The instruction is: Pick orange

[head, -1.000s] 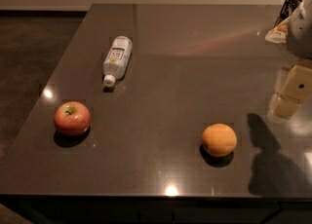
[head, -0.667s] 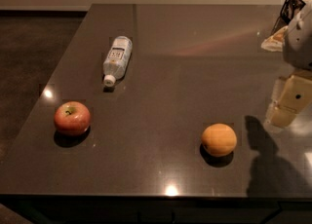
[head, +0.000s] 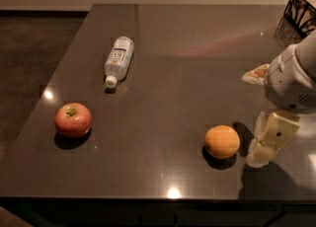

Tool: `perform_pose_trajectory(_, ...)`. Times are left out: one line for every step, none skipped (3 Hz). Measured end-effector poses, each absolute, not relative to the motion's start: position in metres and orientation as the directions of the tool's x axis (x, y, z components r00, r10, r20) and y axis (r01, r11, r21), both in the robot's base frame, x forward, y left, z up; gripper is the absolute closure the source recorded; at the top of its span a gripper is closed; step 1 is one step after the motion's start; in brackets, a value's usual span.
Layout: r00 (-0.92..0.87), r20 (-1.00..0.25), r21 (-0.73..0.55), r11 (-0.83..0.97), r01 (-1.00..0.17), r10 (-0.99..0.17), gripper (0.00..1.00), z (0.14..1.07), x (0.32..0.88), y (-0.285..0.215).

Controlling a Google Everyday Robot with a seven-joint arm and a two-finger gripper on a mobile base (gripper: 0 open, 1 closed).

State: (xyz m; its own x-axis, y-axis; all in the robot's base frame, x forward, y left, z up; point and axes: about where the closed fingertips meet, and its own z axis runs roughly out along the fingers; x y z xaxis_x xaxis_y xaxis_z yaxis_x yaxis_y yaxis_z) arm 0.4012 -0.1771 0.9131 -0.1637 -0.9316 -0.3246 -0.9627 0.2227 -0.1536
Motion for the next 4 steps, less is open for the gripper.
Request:
perform_pose_trajectory(-0.125,-0.356,-0.136,0.184,-0.974,-0.926,0.0,0.89,0.392,-0.163)
perform_pose_trajectory(-0.072,-0.368,-0.137,0.131,-0.982,-0.927,0.0,0.87,0.386,-0.151)
perform_pose_trajectory(-0.036,-0.369,-0.137,0.093,-0.986,-0.929,0.0,0.857,0.387,-0.144)
perform_pose_trajectory(-0.022,-0.371,-0.141,0.079,-0.987,-0.928,0.18,0.853,0.39,-0.139)
